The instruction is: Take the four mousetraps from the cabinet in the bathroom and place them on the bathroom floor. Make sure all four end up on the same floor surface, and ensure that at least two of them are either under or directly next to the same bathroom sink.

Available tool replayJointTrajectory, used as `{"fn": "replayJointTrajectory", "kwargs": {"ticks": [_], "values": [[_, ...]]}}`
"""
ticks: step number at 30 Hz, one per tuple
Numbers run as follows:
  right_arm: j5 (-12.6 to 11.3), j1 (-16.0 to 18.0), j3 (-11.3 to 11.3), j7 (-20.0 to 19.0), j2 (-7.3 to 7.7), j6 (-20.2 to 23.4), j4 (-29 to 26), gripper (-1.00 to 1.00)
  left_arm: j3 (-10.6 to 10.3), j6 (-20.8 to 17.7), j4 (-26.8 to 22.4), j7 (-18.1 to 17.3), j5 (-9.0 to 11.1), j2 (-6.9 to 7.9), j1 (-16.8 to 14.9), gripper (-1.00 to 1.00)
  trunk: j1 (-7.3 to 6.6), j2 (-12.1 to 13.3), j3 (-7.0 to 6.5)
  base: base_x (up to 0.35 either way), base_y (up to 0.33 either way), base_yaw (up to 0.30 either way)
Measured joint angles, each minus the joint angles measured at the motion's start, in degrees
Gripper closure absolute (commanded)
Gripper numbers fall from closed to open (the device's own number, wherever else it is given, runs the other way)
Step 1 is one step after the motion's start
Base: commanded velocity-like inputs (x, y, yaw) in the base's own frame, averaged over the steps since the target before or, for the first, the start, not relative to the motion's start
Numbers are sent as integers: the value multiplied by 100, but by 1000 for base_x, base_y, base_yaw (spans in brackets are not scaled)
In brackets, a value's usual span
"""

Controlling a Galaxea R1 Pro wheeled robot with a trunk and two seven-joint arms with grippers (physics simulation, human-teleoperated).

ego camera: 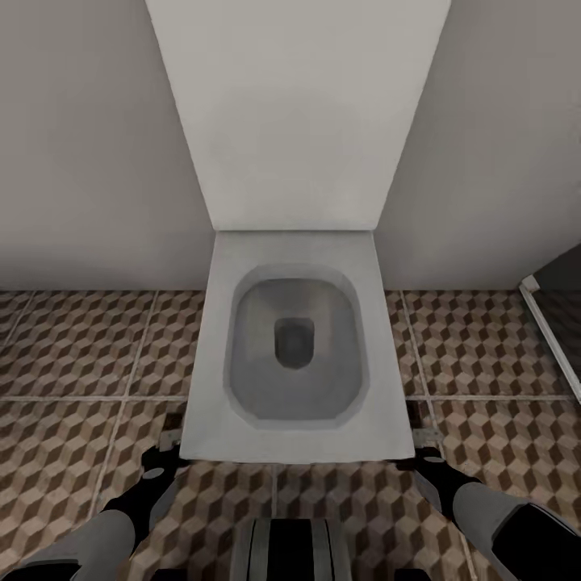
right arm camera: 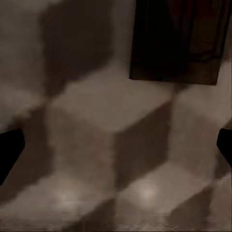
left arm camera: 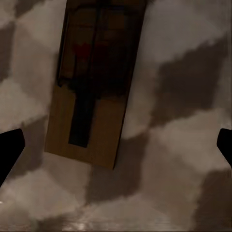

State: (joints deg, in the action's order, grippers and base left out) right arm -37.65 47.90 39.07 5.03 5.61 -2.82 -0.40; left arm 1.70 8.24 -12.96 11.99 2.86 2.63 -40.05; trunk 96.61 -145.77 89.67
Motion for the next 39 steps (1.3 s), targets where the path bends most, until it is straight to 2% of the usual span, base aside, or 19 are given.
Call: {"fn": "replayJointTrajectory", "kwargs": {"ticks": [39], "values": [[8,0,0,0,8,-1,0,-100,0,29,-27,1,0,20,0,-100,0,0,0,-343,0,0]]}}
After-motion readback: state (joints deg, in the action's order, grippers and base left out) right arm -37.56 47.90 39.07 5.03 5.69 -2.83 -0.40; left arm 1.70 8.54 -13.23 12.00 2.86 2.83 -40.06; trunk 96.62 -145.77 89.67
